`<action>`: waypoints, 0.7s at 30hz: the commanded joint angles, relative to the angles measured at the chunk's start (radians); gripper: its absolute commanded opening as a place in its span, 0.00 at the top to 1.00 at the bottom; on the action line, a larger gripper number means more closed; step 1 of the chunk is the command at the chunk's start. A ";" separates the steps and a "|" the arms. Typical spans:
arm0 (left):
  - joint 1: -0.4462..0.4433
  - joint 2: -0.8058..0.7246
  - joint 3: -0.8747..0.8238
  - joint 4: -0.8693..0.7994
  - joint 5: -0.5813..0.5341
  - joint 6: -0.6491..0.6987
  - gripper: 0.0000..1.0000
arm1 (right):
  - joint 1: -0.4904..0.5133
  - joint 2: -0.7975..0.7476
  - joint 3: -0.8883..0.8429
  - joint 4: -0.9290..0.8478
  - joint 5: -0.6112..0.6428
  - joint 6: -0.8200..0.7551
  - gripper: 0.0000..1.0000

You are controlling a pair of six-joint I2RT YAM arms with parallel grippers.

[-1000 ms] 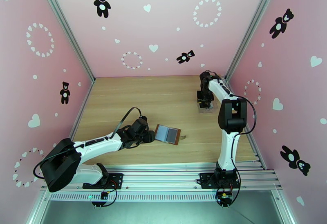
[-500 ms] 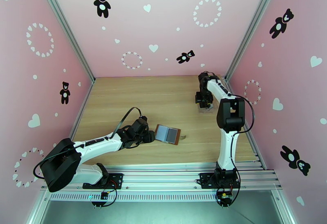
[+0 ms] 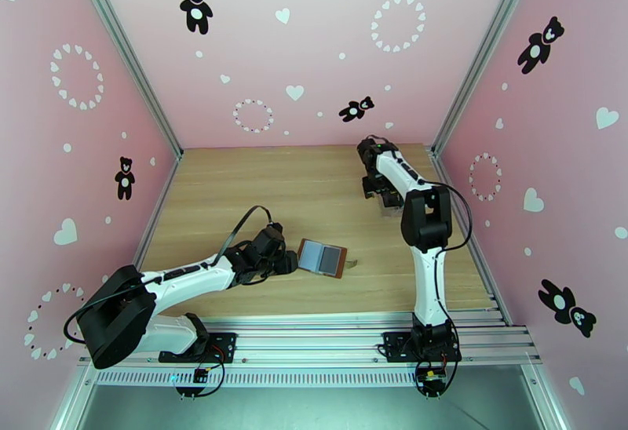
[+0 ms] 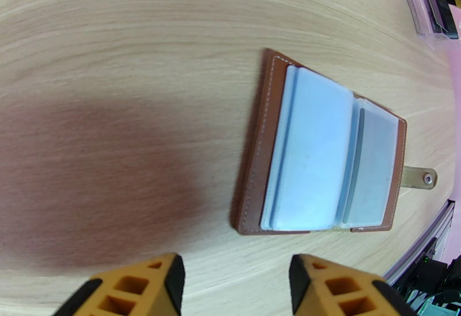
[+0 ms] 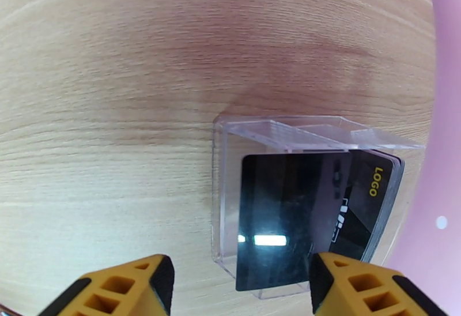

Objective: Put the credit cards into the card holder

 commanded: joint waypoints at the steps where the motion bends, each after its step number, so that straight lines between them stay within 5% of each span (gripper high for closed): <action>1: 0.007 -0.005 -0.013 0.016 -0.006 -0.003 0.47 | 0.002 0.044 0.034 -0.051 0.094 -0.004 0.32; 21: 0.006 -0.006 -0.022 0.024 -0.006 -0.006 0.47 | 0.009 0.114 0.050 -0.074 0.189 0.010 0.33</action>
